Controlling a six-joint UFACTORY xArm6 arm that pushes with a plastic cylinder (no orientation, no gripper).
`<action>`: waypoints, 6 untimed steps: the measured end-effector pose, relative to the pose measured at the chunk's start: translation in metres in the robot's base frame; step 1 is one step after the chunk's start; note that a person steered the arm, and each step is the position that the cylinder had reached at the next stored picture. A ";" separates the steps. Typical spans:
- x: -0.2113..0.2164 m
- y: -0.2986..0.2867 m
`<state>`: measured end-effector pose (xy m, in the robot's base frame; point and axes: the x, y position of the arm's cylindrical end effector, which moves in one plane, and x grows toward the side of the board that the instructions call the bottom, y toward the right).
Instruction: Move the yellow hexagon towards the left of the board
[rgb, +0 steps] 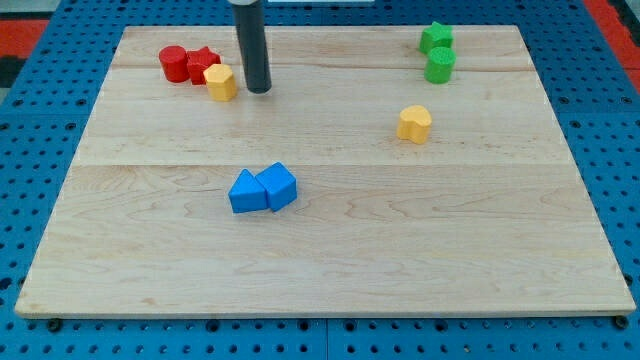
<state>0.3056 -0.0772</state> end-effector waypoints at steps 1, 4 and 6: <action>-0.009 -0.026; 0.036 -0.098; 0.027 -0.072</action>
